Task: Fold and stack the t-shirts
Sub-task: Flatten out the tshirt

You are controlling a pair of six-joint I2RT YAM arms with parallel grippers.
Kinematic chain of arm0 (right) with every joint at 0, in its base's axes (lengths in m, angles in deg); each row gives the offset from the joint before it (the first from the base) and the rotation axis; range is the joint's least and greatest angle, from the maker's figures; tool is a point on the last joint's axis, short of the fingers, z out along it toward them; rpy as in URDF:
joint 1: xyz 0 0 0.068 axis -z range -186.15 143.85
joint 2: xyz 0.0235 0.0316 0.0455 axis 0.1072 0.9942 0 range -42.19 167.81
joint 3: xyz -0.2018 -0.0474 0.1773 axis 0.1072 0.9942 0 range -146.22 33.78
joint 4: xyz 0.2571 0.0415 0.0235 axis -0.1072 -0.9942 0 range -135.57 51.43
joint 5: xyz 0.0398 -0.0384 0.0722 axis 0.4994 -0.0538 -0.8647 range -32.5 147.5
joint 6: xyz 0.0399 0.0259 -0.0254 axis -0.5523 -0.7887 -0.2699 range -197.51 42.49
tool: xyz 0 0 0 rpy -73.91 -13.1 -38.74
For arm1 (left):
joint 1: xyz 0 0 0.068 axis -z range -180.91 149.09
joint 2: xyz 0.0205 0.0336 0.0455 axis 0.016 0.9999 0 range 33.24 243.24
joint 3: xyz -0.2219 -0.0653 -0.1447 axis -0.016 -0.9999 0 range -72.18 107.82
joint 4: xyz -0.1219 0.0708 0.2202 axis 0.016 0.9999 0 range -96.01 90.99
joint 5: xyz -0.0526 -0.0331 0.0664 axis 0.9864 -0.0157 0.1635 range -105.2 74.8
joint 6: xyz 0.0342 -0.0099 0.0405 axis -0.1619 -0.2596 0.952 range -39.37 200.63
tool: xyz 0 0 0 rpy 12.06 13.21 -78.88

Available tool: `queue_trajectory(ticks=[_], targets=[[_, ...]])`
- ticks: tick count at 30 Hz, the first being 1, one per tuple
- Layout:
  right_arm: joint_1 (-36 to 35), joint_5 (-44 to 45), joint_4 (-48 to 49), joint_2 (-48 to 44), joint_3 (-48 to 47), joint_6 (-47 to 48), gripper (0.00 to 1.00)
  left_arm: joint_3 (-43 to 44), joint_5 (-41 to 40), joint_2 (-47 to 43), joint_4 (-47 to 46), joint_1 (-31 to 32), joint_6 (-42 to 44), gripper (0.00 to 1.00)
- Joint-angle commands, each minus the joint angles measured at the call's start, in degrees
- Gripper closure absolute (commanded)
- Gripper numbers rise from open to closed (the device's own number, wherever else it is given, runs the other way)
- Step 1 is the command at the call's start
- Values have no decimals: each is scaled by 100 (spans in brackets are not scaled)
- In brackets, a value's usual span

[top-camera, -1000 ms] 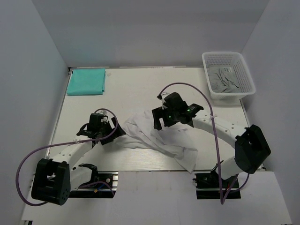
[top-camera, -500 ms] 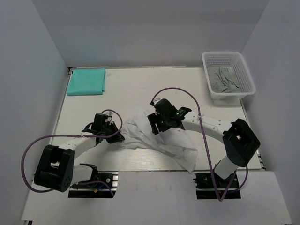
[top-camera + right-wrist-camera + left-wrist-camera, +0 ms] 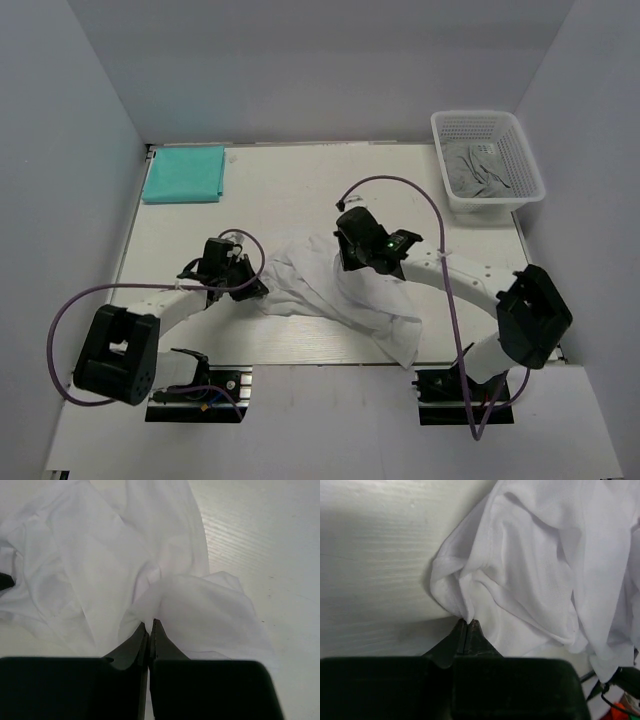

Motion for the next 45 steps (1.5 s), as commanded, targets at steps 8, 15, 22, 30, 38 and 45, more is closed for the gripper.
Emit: queue_trajectory(ticks=[8,15,22,30,38,45], targets=[[168,1544,680,-1318,496,-693,100,671,-721,-1355,-96,-122,273,100],[335,2632,707,-2188,190,-412,100,1666,-949,-1416,115,-122,608,100],[432,3610,724,-2927,-242,141,100,2967,-2275,-1978,756,-70,661,100],[467,4401,680,-3710,-822,853,100,4013,-4183,-2787,1627,-70,653,100],[432,4673,232,-4473,-1586,1048,100,4629,-4685,-3543,2313,-70,477,100],[432,4410,381,-4853,-1578,1232,100,4507,-4546,-4114,2296,-70,371,100]])
